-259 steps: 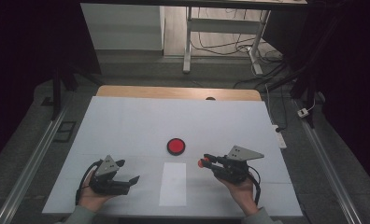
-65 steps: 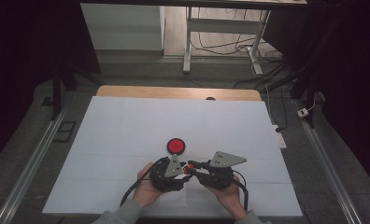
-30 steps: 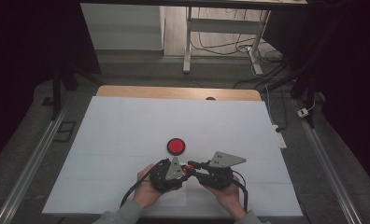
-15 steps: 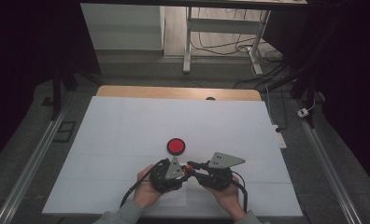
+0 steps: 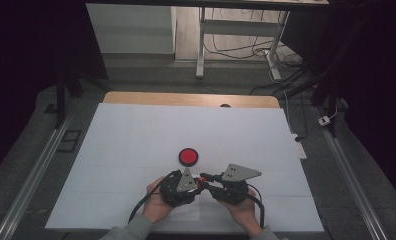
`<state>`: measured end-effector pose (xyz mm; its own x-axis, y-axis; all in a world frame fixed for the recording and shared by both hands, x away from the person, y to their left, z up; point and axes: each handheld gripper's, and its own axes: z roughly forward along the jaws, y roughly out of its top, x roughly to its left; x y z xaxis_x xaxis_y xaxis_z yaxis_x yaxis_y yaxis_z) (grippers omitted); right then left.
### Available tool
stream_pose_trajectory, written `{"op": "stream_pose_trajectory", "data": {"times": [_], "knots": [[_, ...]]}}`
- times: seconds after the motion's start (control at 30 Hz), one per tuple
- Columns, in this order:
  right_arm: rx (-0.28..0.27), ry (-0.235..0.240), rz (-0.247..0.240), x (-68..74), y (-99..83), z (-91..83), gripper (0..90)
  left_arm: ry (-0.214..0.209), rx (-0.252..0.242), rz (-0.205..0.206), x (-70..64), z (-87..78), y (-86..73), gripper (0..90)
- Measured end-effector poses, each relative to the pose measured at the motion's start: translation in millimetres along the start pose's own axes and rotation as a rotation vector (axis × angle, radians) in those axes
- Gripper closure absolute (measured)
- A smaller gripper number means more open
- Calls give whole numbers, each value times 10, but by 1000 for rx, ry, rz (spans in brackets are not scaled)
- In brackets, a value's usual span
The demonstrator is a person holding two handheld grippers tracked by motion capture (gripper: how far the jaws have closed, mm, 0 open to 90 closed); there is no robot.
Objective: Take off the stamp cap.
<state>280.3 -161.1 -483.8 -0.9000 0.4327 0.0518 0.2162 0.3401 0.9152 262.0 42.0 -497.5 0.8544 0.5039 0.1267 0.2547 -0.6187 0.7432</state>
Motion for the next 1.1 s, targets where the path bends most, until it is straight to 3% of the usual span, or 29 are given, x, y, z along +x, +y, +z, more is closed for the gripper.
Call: {"op": "stream_pose_trajectory", "data": {"times": [1.1], "knots": [[-14,-8,8,11,4,-5,730,-5,-11,-4,11,-13,-8,657]]}}
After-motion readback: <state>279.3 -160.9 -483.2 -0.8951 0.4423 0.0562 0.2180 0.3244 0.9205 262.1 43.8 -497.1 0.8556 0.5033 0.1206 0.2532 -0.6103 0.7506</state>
